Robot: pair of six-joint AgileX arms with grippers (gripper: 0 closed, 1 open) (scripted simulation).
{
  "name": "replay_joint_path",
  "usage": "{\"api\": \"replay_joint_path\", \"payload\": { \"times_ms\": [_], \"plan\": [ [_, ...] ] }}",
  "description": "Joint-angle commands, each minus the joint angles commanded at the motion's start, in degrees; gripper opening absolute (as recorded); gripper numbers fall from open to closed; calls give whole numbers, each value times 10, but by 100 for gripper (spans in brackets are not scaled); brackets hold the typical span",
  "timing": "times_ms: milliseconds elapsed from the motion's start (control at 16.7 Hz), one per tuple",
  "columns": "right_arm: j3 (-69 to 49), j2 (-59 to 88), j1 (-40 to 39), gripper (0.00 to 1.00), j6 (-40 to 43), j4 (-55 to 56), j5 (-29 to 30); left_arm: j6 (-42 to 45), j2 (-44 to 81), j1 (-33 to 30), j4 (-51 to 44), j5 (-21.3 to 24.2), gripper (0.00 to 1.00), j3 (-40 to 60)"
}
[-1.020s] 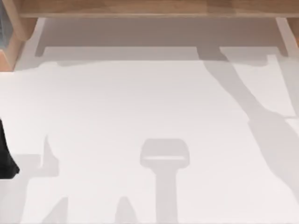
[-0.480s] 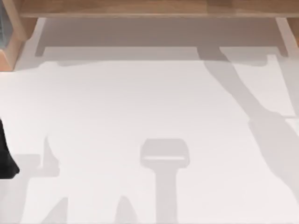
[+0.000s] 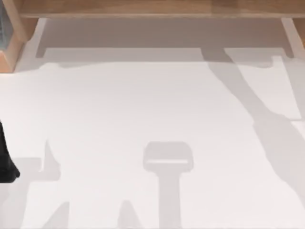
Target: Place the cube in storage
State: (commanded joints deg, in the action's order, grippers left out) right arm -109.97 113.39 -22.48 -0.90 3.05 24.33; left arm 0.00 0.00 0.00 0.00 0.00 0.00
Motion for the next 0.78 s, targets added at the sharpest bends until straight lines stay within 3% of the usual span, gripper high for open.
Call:
{"api": "replay_joint_path", "payload": {
  "times_ms": [780],
  "plan": [
    [3,-36,-12,0,-1,-33,10,0,0,0,0,0,100,0]
  ]
}}
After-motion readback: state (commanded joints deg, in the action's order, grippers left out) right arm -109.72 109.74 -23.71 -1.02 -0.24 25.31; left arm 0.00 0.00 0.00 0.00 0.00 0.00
